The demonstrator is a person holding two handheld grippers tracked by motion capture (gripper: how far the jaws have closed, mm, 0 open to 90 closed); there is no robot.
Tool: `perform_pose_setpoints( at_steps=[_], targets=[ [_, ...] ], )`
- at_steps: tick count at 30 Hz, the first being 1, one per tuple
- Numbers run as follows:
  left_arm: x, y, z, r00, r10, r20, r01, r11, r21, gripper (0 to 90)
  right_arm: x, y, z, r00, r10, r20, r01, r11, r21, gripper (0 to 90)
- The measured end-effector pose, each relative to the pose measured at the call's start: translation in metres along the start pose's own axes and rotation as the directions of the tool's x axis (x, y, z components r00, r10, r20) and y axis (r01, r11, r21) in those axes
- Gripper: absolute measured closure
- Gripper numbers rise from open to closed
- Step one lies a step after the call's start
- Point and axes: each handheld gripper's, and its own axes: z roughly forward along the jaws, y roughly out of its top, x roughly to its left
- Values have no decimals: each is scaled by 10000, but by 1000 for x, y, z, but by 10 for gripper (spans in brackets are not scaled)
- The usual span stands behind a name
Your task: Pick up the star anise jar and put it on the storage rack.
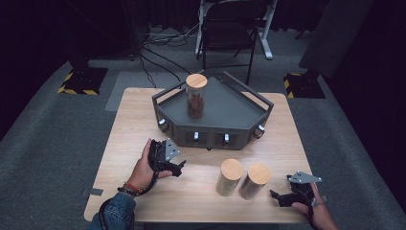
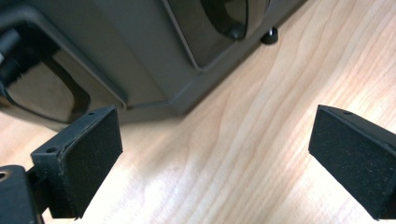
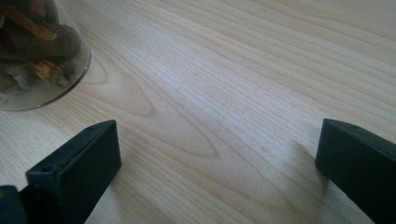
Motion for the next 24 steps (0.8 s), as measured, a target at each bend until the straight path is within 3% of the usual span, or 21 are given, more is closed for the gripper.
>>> perform_pose_setpoints(
  at_steps=[12, 18, 24],
  targets=[
    [2, -24, 8, 9987, -386, 329, 361, 9966, 735, 24, 0, 0, 0, 10000, 2, 0, -2, 10000, 1, 0],
    [9, -38, 6, 9947, -879, 537, 831, 9927, 869, 25, 0, 0, 0, 10000, 4, 3, -4, 10000, 0, 0],
    [11, -47, 7, 9921, -1078, 638, 1003, 9888, 1101, 27, 0, 0, 0, 10000, 6, 2, -6, 10000, 0, 0]
  ],
)
